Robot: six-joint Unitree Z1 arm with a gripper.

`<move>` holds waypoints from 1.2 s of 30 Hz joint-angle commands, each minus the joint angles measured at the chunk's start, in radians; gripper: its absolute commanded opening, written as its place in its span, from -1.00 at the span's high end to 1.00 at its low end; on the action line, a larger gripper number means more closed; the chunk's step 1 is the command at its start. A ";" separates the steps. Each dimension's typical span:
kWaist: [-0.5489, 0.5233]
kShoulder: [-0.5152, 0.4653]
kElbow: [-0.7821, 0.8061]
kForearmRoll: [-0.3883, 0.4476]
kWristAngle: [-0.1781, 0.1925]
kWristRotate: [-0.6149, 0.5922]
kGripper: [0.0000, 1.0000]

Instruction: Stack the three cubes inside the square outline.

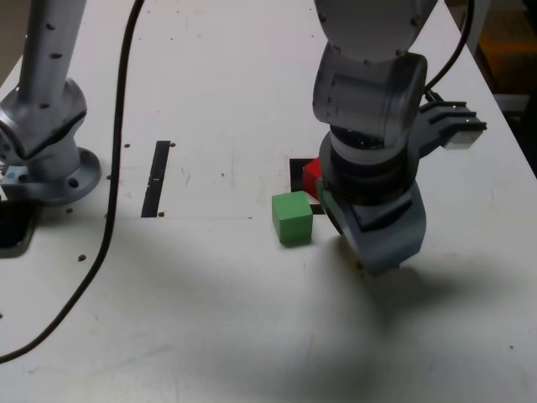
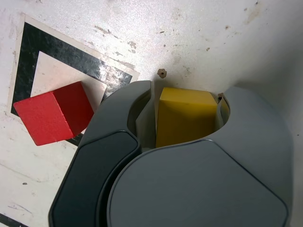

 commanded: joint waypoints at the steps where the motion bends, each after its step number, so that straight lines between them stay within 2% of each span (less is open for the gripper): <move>1: -0.001 0.017 0.003 -0.002 -0.006 0.001 0.45; 13: -0.002 -0.007 -0.017 0.018 -0.036 -0.003 0.51; 22: 0.008 -0.133 -0.106 0.143 -0.037 -0.060 0.51; 28: 0.072 -0.199 -0.171 0.256 -0.032 -0.110 0.51; 30: 0.133 -0.223 -0.170 0.300 -0.026 -0.144 0.51; 36: 0.220 -0.237 -0.134 0.299 -0.036 -0.213 0.51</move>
